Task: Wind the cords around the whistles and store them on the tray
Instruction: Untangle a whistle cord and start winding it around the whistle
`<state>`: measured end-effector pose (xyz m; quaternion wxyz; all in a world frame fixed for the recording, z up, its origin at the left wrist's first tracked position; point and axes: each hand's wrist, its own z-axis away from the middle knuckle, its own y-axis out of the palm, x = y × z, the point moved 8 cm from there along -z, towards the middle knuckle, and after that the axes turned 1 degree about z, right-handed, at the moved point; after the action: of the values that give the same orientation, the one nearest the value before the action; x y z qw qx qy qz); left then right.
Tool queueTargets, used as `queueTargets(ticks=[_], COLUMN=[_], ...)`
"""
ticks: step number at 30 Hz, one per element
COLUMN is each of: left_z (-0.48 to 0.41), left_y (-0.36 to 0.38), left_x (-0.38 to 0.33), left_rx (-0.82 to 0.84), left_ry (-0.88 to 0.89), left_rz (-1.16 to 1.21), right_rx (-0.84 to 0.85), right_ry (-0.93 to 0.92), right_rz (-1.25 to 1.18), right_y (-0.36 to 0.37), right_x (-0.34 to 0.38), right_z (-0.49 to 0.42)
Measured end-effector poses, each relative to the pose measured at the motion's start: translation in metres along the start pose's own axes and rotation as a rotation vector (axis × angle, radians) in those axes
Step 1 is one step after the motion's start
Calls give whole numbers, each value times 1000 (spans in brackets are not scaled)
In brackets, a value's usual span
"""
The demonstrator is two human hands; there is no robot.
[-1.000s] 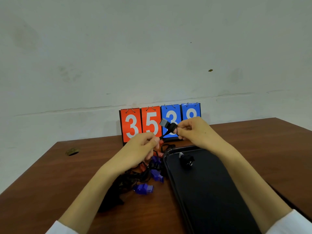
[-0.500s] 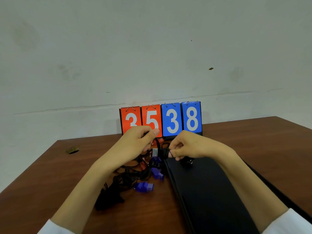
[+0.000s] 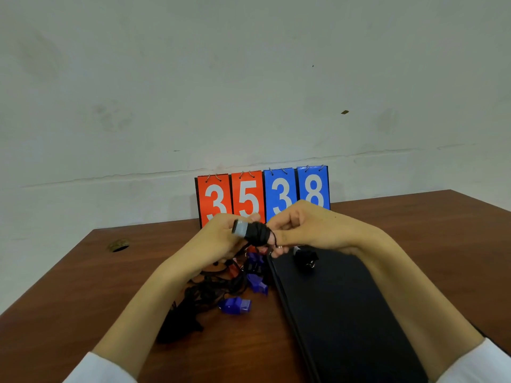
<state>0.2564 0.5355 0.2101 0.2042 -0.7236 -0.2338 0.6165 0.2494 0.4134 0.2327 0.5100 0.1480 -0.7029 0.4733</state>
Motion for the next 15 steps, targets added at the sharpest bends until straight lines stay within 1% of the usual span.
queueTargets(ticks=[2, 5, 7, 9, 12, 15], left_z=[3, 6, 6, 5, 7, 14], left_y=[5, 10, 9, 10, 13, 20], left_x=[5, -4, -7, -8, -11, -15], left_rx=[10, 52, 24, 1, 0, 27], left_ry=[-79, -5, 57, 97, 152, 150], left_rz=[113, 185, 118, 36, -124, -299], right_rx=[-104, -283, -412, -510, -563, -577], right_ry=[-16, -9, 11, 51, 106, 119], right_rz=[-37, -65, -92, -38, 44, 117], right_y=[-11, -28, -41, -52, -56, -52], right_x=[0, -5, -12, -21, -29, -32], right_z=[0, 1, 1, 2, 1, -2])
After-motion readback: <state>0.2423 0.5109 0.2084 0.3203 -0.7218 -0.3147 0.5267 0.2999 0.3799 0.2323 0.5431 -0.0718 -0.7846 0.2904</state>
